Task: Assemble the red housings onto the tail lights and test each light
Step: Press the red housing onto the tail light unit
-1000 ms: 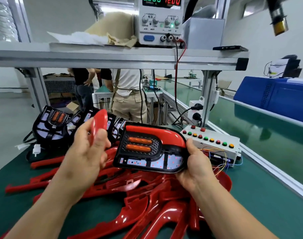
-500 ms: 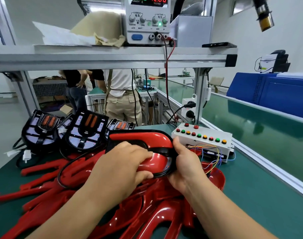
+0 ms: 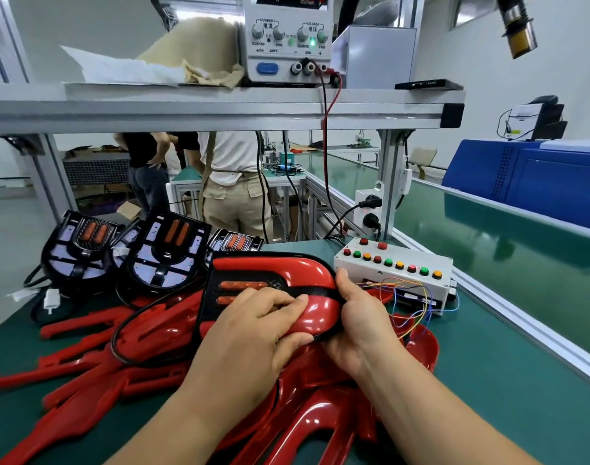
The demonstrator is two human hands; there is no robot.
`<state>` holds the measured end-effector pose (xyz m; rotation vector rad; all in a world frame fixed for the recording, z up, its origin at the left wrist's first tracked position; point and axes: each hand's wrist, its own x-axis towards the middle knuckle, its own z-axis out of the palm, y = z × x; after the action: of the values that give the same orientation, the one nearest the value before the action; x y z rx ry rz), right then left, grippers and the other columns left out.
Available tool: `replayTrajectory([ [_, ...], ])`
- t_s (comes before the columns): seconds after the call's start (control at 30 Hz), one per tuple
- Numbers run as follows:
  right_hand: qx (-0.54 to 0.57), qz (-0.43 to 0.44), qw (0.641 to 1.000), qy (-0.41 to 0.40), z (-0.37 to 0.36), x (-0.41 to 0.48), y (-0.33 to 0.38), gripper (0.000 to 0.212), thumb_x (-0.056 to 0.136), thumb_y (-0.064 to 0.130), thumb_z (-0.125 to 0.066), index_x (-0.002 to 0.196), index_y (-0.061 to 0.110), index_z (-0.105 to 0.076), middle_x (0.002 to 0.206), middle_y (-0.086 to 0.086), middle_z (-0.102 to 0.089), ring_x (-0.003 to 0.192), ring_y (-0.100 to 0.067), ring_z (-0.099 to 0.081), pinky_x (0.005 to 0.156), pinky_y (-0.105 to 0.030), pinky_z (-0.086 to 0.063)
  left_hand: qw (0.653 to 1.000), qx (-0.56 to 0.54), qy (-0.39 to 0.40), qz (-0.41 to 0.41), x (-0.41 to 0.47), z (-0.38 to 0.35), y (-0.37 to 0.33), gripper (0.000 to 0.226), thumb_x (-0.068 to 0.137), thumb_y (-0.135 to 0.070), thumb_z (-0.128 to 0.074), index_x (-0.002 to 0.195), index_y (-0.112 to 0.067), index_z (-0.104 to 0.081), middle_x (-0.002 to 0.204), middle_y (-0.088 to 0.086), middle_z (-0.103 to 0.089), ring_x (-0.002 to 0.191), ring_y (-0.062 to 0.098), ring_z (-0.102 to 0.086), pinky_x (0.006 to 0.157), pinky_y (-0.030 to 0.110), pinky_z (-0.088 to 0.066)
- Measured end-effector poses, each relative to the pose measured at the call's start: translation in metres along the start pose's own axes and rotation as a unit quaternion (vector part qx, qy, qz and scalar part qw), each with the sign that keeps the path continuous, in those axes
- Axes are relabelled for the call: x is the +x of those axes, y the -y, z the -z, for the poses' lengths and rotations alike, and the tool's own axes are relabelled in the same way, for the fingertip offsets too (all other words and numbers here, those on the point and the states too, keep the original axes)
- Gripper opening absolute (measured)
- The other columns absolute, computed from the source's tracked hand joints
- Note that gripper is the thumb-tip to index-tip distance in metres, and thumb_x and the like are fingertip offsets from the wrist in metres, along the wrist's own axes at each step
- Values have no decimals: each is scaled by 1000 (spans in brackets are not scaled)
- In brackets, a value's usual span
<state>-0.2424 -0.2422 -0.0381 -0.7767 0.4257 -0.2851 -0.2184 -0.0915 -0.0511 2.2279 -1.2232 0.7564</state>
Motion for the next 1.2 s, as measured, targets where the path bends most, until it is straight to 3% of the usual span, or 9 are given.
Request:
replayTrajectory([
  [0.27,-7,9,1000,16,-1,0,1,47,101,38,-45,114,-4,-61,99,-25,-71,92,-38,-70,81,-48,-56,999,16,-39,-17,-5,4,2,38,84,-24,-71,123,-20,-70,107,-5,-63,96,15,-55,83,27,-50],
  [0.5,-10,4,1000,27,1,1,1,48,102,39,-43,112,-4,-61,95,-26,-72,85,-39,-72,71,-45,-58,1000,-1,-19,-24,-3,5,-3,45,73,-10,-83,116,-21,-73,104,-4,-67,91,14,-59,79,18,-46],
  [0.67,-14,15,1000,24,2,3,1,48,101,40,-44,112,-3,-62,99,-26,-71,89,-39,-71,77,-49,-57,999,-3,-11,-42,-6,6,0,48,78,4,-75,119,-19,-72,111,-1,-69,96,18,-63,78,30,-56],
  [0.77,-16,21,999,26,3,5,0,45,101,39,-44,105,-1,-64,93,-24,-73,80,-36,-72,66,-46,-59,998,-18,-45,-27,-7,10,6,34,81,-7,-69,111,-21,-75,107,-9,-73,98,8,-65,83,24,-54],
  [0.87,-17,31,999,15,3,7,0,42,101,37,-46,104,1,-65,92,-22,-73,80,-35,-73,70,-47,-59,997,6,-72,3,-6,16,11,34,82,-34,-71,114,-23,-73,103,-13,-70,96,10,-61,84,31,-53],
  [0.97,-10,27,1000,12,3,7,0,39,100,38,-47,104,3,-65,92,-20,-74,81,-35,-73,71,-48,-59,986,54,-4,155,-6,24,19,76,72,-80,-48,139,-45,-48,135,-9,-49,122,19,-41,103,43,-39],
  [1.07,-7,26,1000,9,3,8,0,38,100,38,-49,103,4,-66,91,-20,-74,80,-35,-73,70,-50,-59,962,-76,92,245,-12,26,33,86,55,-98,-41,131,-79,-5,150,-34,8,145,15,-14,117,48,-27],
  [1.13,-8,24,1000,8,3,8,0,38,100,38,-48,104,4,-65,90,-20,-74,78,-34,-73,71,-50,-59,962,-147,91,212,-14,25,39,75,58,-90,-51,125,-83,-17,143,-45,23,143,-8,8,118,42,-17],
  [1.2,-6,23,1000,9,3,9,1,39,100,38,-47,107,3,-64,91,-20,-74,77,-34,-73,68,-48,-59,973,-159,63,155,-14,23,43,49,66,-76,-57,113,-80,-42,148,-44,18,136,-21,16,114,29,-6],
])
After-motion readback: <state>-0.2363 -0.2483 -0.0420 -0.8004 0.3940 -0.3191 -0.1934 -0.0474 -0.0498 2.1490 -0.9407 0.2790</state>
